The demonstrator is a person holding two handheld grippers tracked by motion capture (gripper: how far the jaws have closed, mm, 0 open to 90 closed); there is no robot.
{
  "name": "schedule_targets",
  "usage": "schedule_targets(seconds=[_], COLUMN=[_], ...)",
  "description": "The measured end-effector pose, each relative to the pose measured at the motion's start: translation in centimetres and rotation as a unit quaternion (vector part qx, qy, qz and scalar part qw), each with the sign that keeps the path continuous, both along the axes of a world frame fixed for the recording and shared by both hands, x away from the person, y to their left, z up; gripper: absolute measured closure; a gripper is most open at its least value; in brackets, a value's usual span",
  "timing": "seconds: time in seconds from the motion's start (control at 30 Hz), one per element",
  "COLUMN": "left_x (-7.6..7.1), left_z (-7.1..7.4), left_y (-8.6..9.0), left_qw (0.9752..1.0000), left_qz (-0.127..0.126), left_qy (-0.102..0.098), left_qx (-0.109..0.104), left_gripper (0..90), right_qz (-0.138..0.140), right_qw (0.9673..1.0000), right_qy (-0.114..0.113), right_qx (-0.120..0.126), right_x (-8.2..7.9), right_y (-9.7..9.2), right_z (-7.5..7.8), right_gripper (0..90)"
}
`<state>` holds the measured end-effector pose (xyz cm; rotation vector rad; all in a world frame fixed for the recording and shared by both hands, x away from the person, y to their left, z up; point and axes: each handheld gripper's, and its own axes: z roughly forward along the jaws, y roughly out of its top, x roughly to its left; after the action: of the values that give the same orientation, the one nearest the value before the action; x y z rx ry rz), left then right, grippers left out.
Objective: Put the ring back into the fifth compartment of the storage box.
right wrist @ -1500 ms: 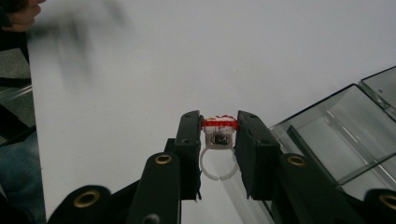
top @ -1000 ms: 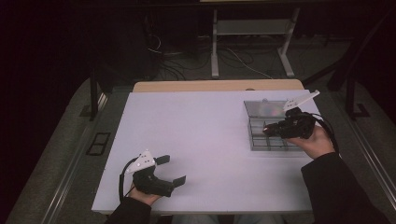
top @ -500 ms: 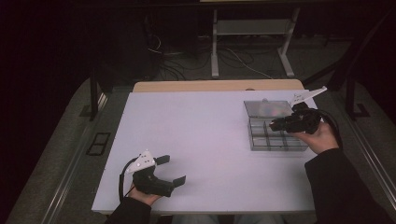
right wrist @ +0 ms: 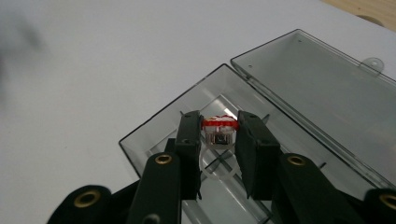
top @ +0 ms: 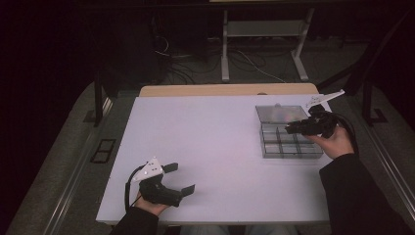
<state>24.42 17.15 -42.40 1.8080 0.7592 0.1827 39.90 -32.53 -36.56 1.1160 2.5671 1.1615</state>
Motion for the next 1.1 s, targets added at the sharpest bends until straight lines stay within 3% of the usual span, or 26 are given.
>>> schedule_targets(seconds=[0.57, 0.77, 1.1], left_x=[0.0, 0.1, 0.1], left_z=[0.0, 0.0, 0.0], left_y=[0.0, 0.0, 0.1], left_qw=[1.0000, 1.0000, 1.0000], left_qz=[-0.001, -0.001, -0.001], left_qy=[-0.001, 0.000, 0.000], left_qx=[0.001, 0.003, 0.003], left_gripper=[0.0, 0.0, 0.0], right_qz=[-0.023, -0.030, -0.047], right_qw=[0.9997, 0.9993, 0.9979], right_qy=[0.010, 0.021, 0.045], right_qx=[0.000, 0.008, -0.004], right_x=[1.6, 2.4, 3.6], right_y=[-0.6, -0.7, -1.2], right_z=[-1.7, -2.4, -4.1], right_gripper=[70.1, 70.1, 70.1])
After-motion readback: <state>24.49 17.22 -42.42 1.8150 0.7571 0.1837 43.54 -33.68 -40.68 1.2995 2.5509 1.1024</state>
